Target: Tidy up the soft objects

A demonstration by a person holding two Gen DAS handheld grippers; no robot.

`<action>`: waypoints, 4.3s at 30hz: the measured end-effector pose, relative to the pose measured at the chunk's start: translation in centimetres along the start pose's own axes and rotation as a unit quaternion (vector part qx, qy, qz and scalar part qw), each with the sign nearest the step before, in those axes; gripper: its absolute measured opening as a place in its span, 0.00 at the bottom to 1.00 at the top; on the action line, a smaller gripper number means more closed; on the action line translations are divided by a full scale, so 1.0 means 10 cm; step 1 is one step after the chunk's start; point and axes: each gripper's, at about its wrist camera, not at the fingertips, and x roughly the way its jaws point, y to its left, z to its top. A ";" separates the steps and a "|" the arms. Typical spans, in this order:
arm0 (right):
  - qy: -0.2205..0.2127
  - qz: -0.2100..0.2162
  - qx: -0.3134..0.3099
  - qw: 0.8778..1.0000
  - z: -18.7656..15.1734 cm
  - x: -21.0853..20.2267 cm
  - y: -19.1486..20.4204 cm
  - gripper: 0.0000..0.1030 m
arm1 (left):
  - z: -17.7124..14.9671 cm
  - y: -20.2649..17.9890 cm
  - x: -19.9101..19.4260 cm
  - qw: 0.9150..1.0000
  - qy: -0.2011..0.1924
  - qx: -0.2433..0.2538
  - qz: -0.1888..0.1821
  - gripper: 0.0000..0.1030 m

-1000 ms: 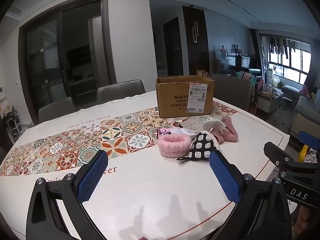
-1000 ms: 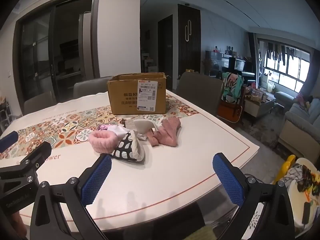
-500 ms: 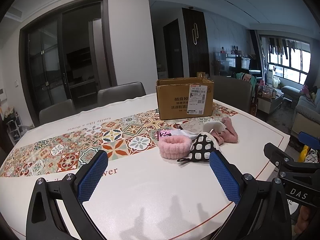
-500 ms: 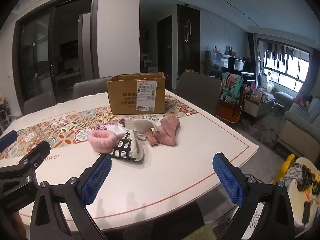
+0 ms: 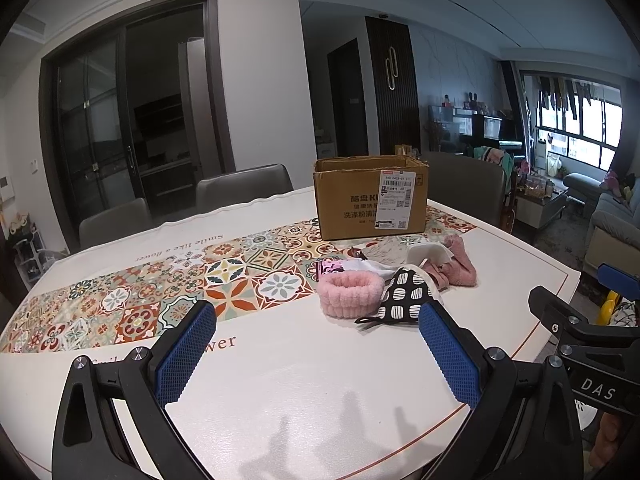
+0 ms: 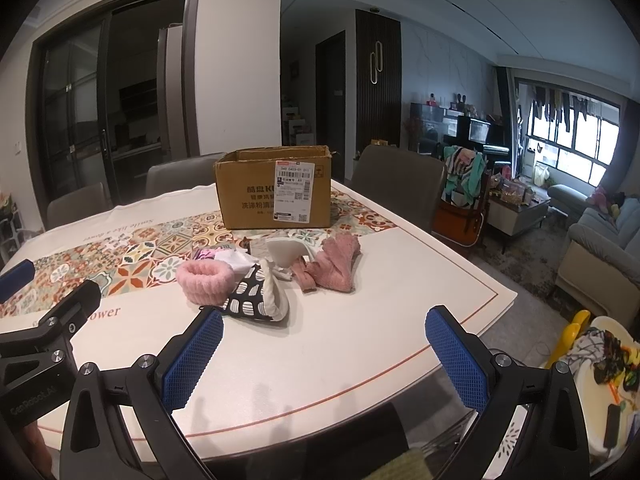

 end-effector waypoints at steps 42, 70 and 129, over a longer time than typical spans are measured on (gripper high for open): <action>0.000 0.000 -0.002 1.000 0.00 -0.02 0.01 1.00 | 0.02 -0.01 -0.01 1.000 0.000 -0.001 -0.002 1.00; 0.048 0.057 -0.042 0.996 0.07 0.54 0.34 0.78 | -0.05 0.21 0.51 1.000 0.019 0.006 -0.021 0.94; 0.194 0.133 -0.044 0.971 0.12 1.98 0.58 0.24 | -0.15 -0.06 2.19 0.972 0.145 0.052 -0.180 0.44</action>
